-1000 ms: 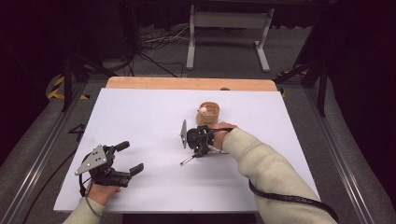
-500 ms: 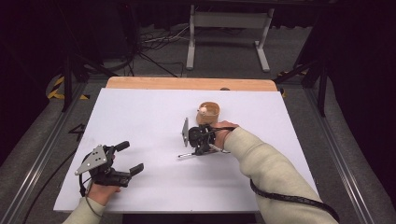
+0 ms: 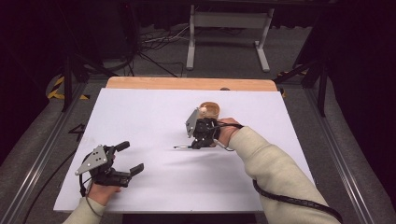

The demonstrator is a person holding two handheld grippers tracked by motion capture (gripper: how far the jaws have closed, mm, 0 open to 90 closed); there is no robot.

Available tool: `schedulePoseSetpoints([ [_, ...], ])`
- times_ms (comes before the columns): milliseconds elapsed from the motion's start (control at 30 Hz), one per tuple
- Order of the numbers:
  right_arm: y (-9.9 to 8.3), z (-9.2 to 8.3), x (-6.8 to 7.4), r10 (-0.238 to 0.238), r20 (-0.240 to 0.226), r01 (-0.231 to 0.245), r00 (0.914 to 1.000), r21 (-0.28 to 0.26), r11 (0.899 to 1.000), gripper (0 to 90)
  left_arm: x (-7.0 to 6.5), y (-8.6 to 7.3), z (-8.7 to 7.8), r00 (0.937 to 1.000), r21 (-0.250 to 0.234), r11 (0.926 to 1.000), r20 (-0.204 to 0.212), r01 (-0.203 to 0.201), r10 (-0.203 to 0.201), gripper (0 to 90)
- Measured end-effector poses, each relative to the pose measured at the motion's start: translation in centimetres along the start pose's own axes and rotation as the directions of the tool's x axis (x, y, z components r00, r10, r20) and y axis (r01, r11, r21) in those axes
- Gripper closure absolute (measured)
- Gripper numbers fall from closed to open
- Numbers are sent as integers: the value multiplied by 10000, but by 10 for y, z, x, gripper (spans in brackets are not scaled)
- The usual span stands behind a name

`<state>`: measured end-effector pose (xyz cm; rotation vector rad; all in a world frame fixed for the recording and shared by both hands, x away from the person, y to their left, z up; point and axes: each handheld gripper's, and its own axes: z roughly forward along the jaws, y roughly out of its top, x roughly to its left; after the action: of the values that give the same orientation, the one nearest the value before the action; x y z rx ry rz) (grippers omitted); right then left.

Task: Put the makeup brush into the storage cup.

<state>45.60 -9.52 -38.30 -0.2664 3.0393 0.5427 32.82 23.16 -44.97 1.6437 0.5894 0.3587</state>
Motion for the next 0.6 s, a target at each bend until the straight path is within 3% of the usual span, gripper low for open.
schedulePoseSetpoints([
  [233, -4, -10, 1, 239, 351, -208, 9991, -862, 9961, 834, 0, 0, 0, 10000, 16, 10000, -9, -13, 13, 18],
  [467, -7, -19, 4, 493, 770, -345, 9958, -1824, 9826, 834, 0, 0, 0, 10000, 19, 10000, -10, -16, 16, 17],
  [600, -9, -24, 5, 713, 899, -475, 9934, -2434, 9688, 835, 0, 0, 0, 10000, 17, 10000, -11, -17, 17, 18],
])
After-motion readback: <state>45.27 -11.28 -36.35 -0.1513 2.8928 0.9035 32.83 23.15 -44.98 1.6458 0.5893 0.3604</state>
